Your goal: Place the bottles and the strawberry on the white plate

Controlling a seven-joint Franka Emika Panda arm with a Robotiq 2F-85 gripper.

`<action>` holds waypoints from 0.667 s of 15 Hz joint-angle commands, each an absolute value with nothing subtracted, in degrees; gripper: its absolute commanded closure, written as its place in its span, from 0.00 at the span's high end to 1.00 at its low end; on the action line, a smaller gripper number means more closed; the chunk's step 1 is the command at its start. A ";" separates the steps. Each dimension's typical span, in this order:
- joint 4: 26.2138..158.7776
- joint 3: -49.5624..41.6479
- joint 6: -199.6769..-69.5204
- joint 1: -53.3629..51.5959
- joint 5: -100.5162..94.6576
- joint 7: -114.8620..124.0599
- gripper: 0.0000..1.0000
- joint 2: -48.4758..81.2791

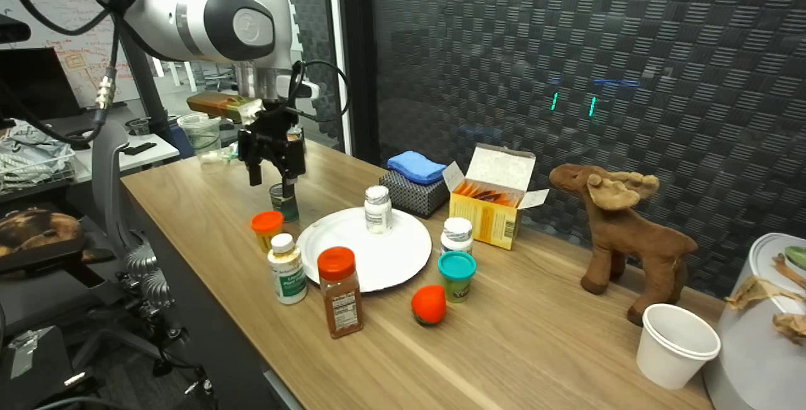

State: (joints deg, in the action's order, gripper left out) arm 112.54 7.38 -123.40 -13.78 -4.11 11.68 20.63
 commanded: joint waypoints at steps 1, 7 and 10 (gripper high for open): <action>111.39 7.49 -123.11 -13.44 -4.81 9.35 1.00 21.83; 111.67 6.99 -126.73 -14.28 -8.85 8.58 0.58 22.50; 111.95 6.86 -128.00 -14.48 -11.09 8.84 0.35 22.10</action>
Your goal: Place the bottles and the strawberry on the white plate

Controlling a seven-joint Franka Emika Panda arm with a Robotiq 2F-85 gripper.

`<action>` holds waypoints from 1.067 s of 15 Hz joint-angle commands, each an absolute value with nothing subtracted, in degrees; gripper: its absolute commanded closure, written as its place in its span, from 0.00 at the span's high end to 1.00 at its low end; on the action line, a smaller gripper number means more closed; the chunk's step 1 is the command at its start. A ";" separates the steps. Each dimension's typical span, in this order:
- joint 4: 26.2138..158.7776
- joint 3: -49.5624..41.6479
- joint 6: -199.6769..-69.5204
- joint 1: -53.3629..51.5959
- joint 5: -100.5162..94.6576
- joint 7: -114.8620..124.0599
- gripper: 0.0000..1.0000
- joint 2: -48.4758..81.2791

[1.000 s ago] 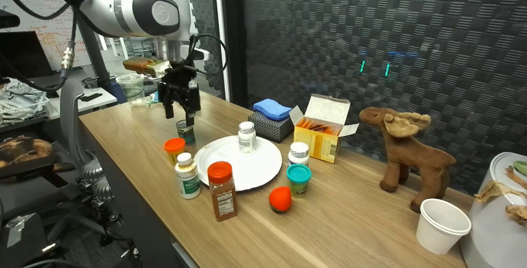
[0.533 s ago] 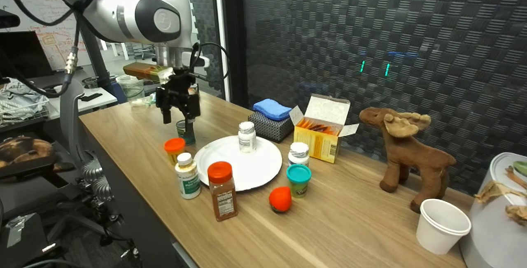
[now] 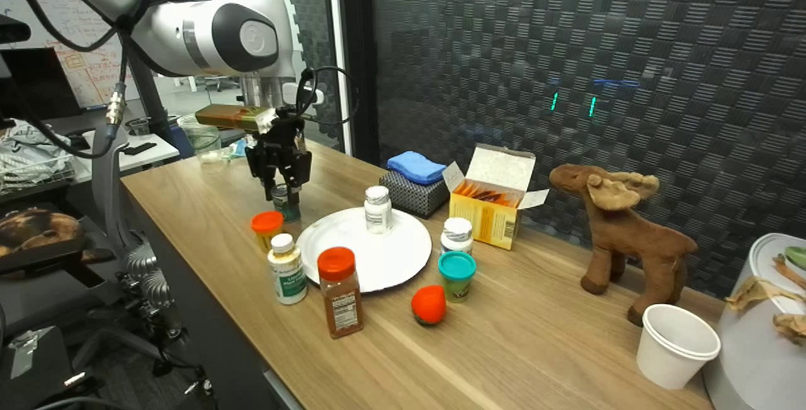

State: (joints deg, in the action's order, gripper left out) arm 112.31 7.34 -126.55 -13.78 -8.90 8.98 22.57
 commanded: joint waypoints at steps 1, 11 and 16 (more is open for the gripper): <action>112.09 6.80 -128.31 -14.59 -11.84 8.99 0.28 21.91; 119.09 4.25 -131.07 -12.17 -12.34 14.98 0.18 11.27; 120.99 1.60 -132.06 -9.42 -12.63 17.97 0.18 11.99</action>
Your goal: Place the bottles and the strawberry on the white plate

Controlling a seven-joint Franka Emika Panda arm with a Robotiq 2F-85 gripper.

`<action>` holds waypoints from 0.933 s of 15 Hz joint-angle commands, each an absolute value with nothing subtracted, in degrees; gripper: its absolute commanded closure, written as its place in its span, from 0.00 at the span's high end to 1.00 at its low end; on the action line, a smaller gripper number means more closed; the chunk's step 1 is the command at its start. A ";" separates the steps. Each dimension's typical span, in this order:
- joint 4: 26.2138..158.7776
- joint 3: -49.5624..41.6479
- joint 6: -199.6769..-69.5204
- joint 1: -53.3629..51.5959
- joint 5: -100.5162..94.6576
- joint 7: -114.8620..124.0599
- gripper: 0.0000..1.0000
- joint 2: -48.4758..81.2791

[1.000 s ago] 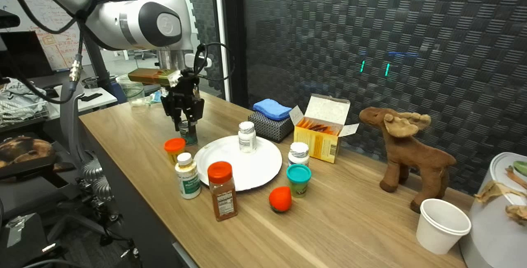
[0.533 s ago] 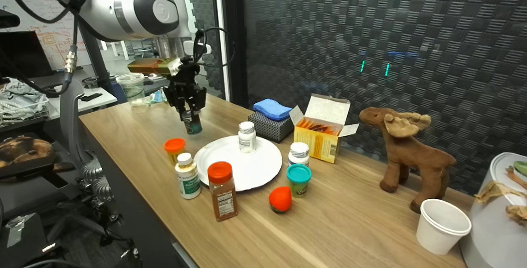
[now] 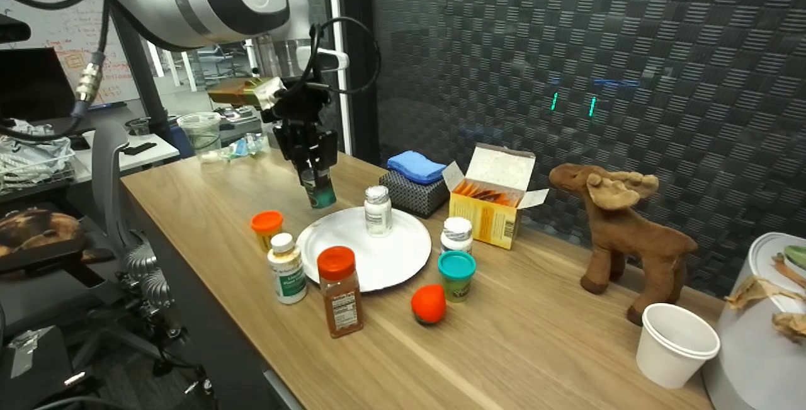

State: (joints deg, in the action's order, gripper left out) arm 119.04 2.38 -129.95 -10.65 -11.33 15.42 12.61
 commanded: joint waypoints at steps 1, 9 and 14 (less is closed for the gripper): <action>121.07 1.13 -132.37 -9.00 -12.98 18.23 0.18 12.47; 118.02 1.02 -133.30 -7.21 -10.25 16.04 0.18 17.12; 115.08 0.65 -133.31 -7.30 -9.88 16.29 0.18 20.02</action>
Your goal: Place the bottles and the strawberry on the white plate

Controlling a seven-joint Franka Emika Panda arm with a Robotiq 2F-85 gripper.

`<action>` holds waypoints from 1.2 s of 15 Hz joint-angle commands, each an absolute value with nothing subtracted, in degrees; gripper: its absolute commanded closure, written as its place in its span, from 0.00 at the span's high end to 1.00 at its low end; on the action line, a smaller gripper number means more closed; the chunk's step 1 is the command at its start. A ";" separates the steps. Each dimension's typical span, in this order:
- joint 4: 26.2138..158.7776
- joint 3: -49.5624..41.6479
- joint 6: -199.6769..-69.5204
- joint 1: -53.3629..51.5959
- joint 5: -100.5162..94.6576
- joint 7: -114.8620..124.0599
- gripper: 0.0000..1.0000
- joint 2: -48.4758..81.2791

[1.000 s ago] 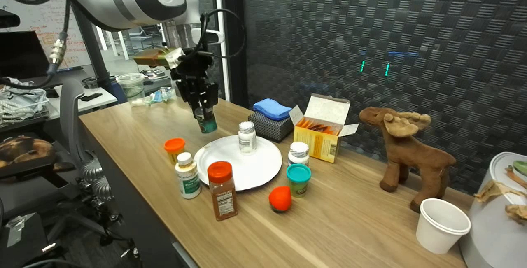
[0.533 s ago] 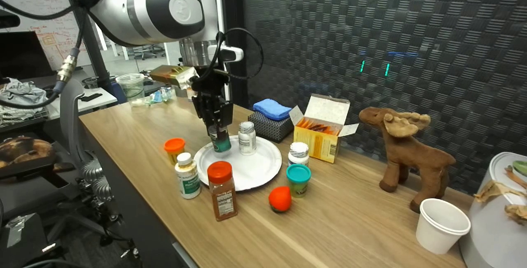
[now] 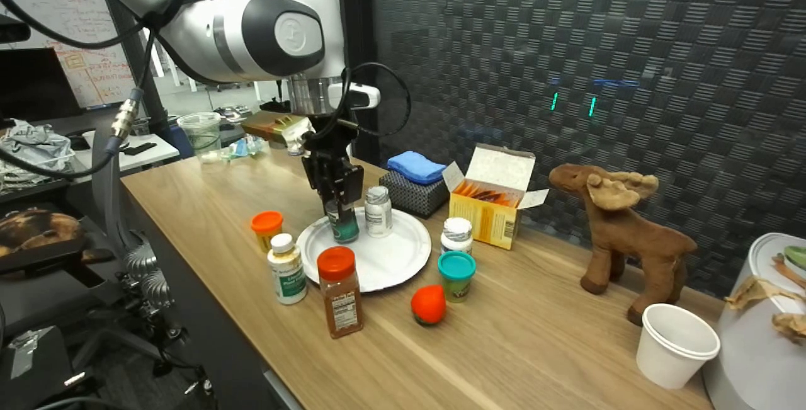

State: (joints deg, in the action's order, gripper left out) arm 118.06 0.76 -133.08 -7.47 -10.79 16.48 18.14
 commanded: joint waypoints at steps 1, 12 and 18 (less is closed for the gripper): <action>114.50 0.61 -133.32 -7.29 -9.82 16.28 0.18 20.44; 116.37 1.35 -130.92 -8.78 -8.90 17.13 0.98 17.81; 125.64 3.36 -132.55 -11.47 -9.54 21.18 1.00 8.96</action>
State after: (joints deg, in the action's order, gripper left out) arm 119.53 1.91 -131.93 -10.43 -9.89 19.66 15.20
